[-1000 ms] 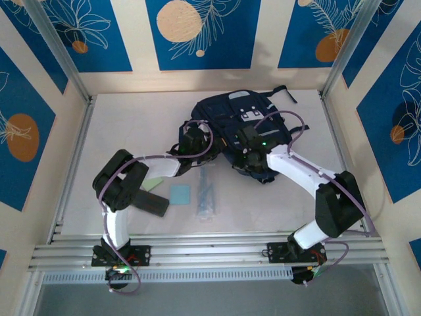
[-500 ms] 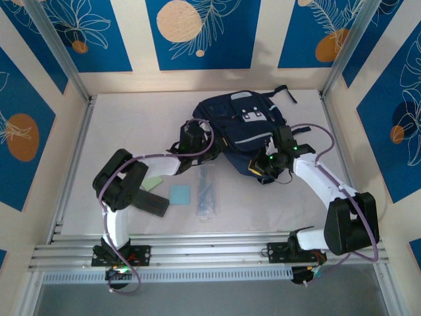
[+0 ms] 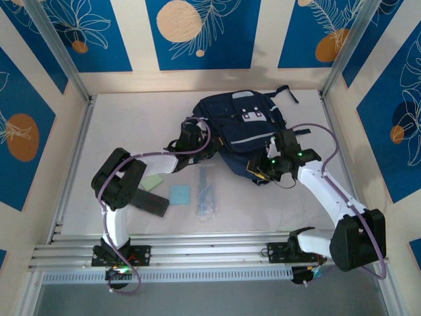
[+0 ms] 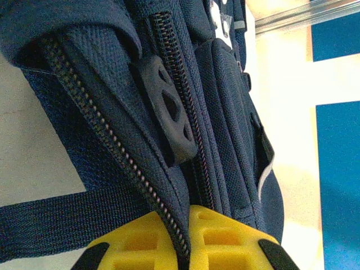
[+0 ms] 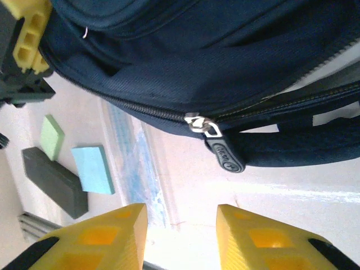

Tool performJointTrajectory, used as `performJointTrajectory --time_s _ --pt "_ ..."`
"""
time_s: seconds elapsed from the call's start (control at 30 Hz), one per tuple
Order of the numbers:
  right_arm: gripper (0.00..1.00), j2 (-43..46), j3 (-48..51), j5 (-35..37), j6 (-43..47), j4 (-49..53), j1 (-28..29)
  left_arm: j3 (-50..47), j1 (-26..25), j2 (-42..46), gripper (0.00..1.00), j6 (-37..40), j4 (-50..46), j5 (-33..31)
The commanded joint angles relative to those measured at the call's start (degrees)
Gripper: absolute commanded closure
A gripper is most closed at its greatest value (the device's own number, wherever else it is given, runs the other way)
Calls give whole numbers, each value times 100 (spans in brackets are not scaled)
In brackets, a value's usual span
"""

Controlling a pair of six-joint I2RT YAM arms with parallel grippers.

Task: Pack the student bag
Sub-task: Zip the student bag at the top-center of the table.

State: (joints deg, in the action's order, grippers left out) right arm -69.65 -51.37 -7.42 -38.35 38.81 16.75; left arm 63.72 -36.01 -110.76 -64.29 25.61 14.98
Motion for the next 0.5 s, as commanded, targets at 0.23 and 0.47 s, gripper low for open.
performJointTrajectory --time_s 0.23,0.47 --pt "59 -191 -357 2292 362 389 784 204 32 272 100 152 357 13" --pt "62 -350 9 2167 653 -452 724 145 16 316 100 125 376 6"
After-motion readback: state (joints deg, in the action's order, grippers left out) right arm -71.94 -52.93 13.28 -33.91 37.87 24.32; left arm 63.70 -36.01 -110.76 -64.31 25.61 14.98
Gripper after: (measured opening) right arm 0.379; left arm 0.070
